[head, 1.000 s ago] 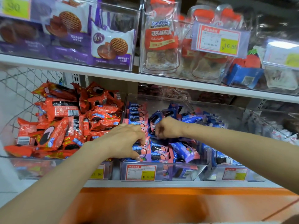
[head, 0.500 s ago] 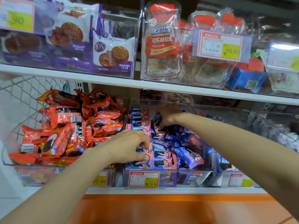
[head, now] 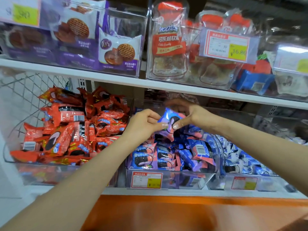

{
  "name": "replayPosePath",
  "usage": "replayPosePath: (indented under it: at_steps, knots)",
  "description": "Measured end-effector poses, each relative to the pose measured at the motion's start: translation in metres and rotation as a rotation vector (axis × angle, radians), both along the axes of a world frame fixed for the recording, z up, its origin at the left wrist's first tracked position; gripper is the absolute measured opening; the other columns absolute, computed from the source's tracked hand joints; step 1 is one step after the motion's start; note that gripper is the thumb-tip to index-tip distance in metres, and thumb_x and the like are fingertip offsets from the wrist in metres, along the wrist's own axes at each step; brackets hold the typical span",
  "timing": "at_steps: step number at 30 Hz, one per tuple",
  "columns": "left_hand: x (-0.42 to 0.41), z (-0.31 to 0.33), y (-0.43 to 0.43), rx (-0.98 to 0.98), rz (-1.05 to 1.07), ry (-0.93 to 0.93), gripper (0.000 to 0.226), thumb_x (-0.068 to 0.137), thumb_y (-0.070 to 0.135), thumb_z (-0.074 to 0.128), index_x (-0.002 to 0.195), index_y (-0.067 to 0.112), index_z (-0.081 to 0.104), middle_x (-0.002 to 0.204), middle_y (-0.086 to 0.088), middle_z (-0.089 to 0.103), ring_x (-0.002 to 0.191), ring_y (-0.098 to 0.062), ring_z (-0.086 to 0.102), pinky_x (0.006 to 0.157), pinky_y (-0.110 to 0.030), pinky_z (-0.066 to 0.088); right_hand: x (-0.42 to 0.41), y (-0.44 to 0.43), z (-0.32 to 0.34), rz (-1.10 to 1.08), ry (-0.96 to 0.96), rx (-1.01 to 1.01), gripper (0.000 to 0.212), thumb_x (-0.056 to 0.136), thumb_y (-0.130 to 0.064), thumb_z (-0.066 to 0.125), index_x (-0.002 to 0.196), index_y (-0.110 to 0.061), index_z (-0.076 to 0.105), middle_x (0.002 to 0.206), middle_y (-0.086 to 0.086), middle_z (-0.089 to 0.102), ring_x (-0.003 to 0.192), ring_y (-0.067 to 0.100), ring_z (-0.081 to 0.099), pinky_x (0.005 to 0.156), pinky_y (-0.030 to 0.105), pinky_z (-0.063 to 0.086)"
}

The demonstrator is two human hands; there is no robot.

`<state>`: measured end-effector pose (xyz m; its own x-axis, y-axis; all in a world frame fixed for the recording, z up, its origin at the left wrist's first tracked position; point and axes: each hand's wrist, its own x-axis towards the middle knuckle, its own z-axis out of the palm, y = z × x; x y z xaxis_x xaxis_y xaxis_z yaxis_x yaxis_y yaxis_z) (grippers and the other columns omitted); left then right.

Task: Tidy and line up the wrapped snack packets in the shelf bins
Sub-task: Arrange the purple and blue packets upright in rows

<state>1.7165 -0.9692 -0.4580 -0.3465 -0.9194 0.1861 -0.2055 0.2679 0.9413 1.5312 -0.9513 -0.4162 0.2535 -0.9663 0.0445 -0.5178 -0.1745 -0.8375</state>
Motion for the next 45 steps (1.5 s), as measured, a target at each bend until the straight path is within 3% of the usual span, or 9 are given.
replayPosePath:
  at_steps: [4, 8, 14, 18, 24, 29, 35, 41, 45]
  knots:
    - [0.002, 0.003, 0.0, 0.119, 0.024, 0.215, 0.023, 0.078, 0.012, 0.074, 0.09, 0.019, 0.056, 0.092, -0.007, 0.064, 0.078, -0.016, 0.06, 0.063, -0.018, 0.045, 0.007, 0.009, -0.005, -0.077, -0.3, 0.205, 0.021, 0.073, -0.012, 0.065, 0.094, -0.013, 0.061, 0.087, 0.008, 0.061, 0.074, 0.012, 0.059, 0.07, 0.02, 0.055]
    - [0.001, 0.0, -0.001, 0.084, 0.013, 0.115, 0.024, 0.078, 0.015, 0.074, 0.091, 0.021, 0.055, 0.093, -0.002, 0.062, 0.081, -0.014, 0.059, 0.066, -0.02, 0.048, 0.012, 0.005, -0.011, -0.165, -0.341, 0.165, 0.01, 0.078, -0.008, 0.067, 0.086, -0.01, 0.063, 0.076, 0.003, 0.064, 0.07, 0.013, 0.059, 0.069, 0.023, 0.051]
    - [0.019, -0.008, -0.009, -0.22, 0.149, -0.244, 0.011, 0.086, 0.016, 0.065, 0.094, 0.012, 0.058, 0.075, 0.008, 0.056, 0.065, -0.004, 0.05, 0.066, -0.021, 0.043, 0.0, -0.039, -0.018, -0.447, 0.07, 0.098, 0.022, 0.08, -0.013, 0.073, 0.097, -0.008, 0.059, 0.065, 0.002, 0.059, 0.049, 0.01, 0.054, 0.051, 0.023, 0.054]
    - [0.025, -0.015, -0.005, -0.374, 0.047, -0.474, 0.007, 0.087, 0.018, 0.063, 0.093, 0.017, 0.059, 0.092, 0.001, 0.062, 0.081, -0.013, 0.058, 0.077, -0.032, 0.05, 0.017, -0.052, -0.04, -0.403, 0.757, 0.051, 0.039, 0.081, -0.027, 0.071, 0.112, -0.005, 0.062, 0.105, 0.011, 0.065, 0.092, 0.027, 0.062, 0.071, 0.03, 0.045]
    - [0.032, -0.016, -0.003, -0.412, -0.004, -0.467, 0.006, 0.087, 0.015, 0.064, 0.092, 0.013, 0.061, 0.094, 0.002, 0.056, 0.081, -0.012, 0.056, 0.077, -0.032, 0.049, 0.023, -0.068, -0.062, -0.256, 0.878, 0.077, 0.038, 0.076, -0.024, 0.076, 0.103, -0.003, 0.059, 0.097, 0.011, 0.06, 0.082, 0.021, 0.053, 0.052, 0.025, 0.035]
    - [0.037, -0.017, -0.005, -0.407, -0.032, -0.465, 0.005, 0.087, 0.015, 0.063, 0.091, 0.015, 0.061, 0.094, 0.001, 0.055, 0.08, -0.013, 0.057, 0.075, -0.03, 0.049, 0.005, -0.074, -0.064, -0.102, 0.787, 0.112, 0.056, 0.077, -0.023, 0.077, 0.124, -0.007, 0.051, 0.105, 0.001, 0.049, 0.095, 0.02, 0.049, 0.072, 0.021, 0.034]
    - [0.04, -0.018, -0.005, -0.415, -0.047, -0.458, 0.004, 0.087, 0.012, 0.064, 0.09, 0.014, 0.062, 0.091, 0.003, 0.055, 0.077, -0.01, 0.057, 0.069, -0.018, 0.048, 0.01, -0.075, -0.078, 0.119, 1.006, 0.152, 0.03, 0.084, -0.026, 0.068, 0.111, -0.018, 0.058, 0.091, -0.007, 0.049, 0.085, 0.015, 0.044, 0.06, 0.025, 0.03]
    - [0.041, -0.018, -0.004, -0.432, -0.061, -0.473, 0.005, 0.087, 0.013, 0.064, 0.091, 0.013, 0.063, 0.09, 0.004, 0.053, 0.078, -0.012, 0.058, 0.071, -0.019, 0.049, 0.009, -0.074, -0.081, 0.056, 1.027, 0.107, 0.056, 0.073, -0.031, 0.079, 0.116, -0.015, 0.047, 0.094, -0.001, 0.051, 0.084, 0.019, 0.047, 0.065, 0.027, 0.033]
    - [0.041, -0.018, -0.005, -0.437, -0.062, -0.488, 0.004, 0.087, 0.014, 0.064, 0.09, 0.014, 0.062, 0.09, 0.005, 0.053, 0.079, -0.012, 0.058, 0.073, -0.021, 0.049, 0.009, -0.074, -0.082, 0.019, 1.111, 0.094, 0.046, 0.074, -0.031, 0.078, 0.109, -0.013, 0.054, 0.102, 0.005, 0.061, 0.085, 0.019, 0.05, 0.065, 0.027, 0.035]
